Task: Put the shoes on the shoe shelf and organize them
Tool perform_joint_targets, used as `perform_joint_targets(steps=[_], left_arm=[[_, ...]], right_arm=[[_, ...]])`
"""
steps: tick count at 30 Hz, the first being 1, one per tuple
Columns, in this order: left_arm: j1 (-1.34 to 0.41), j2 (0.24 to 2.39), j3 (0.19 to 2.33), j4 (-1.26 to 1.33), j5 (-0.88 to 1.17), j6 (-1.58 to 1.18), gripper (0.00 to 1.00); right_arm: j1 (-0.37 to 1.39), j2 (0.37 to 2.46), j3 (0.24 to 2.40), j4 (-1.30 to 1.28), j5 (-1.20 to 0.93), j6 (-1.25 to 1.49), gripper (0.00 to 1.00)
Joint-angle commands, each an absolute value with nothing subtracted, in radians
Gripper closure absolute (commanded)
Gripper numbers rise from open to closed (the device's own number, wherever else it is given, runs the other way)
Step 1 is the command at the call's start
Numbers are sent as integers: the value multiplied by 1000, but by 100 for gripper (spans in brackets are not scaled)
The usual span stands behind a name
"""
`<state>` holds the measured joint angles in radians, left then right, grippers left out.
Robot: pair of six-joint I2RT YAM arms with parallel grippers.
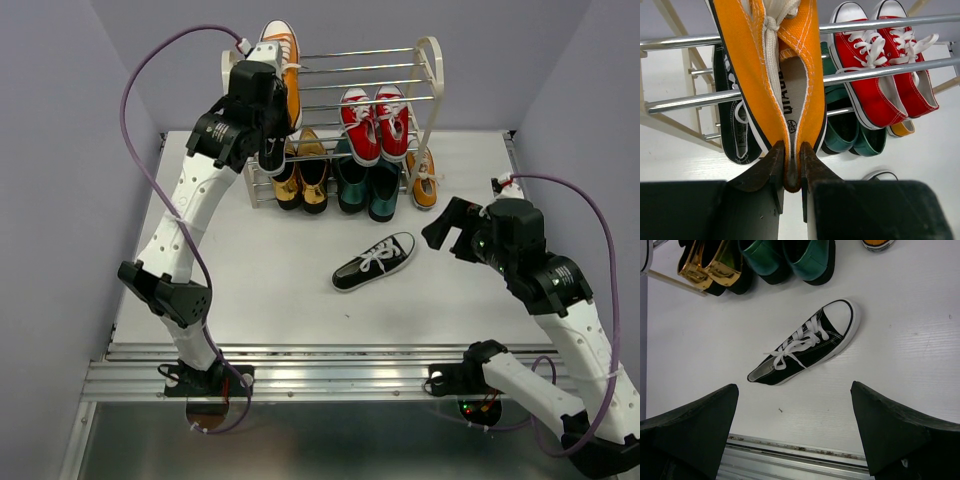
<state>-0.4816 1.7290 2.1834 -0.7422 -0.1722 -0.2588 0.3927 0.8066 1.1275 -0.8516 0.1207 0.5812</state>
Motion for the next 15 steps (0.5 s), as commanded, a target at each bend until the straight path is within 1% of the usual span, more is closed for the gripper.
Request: perform_joint_targets(steps=[1, 15], left_arm=[[-471, 1710, 2252, -600, -156, -242, 100], [-468, 1717, 2258, -601, -179, -265, 100]], right_arm=[[390, 790, 1169, -856, 143, 589, 0], [390, 784, 1167, -862, 147, 594, 0]])
